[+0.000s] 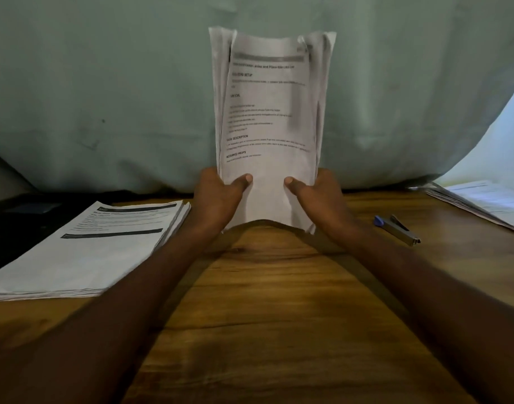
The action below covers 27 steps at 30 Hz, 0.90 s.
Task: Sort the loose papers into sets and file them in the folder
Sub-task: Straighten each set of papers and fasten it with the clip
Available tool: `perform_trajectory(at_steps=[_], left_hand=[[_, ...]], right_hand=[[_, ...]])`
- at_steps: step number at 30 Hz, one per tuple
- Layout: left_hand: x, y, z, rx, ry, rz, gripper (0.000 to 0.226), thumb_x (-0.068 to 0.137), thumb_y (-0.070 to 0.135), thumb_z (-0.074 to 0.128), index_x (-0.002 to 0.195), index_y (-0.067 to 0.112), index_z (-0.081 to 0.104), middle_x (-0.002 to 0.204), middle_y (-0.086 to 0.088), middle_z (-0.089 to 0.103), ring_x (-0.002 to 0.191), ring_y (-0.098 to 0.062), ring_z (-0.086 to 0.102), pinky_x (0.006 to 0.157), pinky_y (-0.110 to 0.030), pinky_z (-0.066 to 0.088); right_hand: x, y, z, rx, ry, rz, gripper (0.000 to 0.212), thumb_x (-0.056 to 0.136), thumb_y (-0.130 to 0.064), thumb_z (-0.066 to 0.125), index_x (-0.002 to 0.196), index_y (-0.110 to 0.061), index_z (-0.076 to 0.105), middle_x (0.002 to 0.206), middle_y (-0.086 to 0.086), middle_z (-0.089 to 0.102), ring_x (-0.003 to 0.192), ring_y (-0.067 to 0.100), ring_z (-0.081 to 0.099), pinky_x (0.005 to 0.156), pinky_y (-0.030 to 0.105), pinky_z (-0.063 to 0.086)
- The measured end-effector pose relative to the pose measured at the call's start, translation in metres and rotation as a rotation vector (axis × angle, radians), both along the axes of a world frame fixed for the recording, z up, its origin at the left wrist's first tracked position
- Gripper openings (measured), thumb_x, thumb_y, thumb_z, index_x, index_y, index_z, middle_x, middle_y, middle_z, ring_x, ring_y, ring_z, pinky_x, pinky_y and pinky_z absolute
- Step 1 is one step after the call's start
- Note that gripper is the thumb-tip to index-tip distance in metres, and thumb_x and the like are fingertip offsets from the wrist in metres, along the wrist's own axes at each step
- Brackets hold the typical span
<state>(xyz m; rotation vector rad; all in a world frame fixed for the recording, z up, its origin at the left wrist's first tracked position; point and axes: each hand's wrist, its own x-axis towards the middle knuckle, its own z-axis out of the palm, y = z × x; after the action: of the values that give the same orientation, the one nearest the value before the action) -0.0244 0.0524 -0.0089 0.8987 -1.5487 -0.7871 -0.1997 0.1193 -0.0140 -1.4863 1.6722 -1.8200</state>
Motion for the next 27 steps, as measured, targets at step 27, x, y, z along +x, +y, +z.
perform_trajectory(at_steps=[27], left_hand=[[0.006,-0.001,-0.014,0.116,-0.151,-0.030,0.063,0.088,0.037,0.079,0.140,0.012,0.053,0.130,-0.009,0.064,0.105,-0.022,0.061,0.081,-0.044,0.060]], right_hand=[[-0.003,-0.004,-0.012,0.171,0.124,-0.021,0.040,0.097,-0.021,0.068,0.134,-0.009,0.058,0.115,-0.001,0.063,0.098,0.014,0.059,0.064,0.016,0.043]])
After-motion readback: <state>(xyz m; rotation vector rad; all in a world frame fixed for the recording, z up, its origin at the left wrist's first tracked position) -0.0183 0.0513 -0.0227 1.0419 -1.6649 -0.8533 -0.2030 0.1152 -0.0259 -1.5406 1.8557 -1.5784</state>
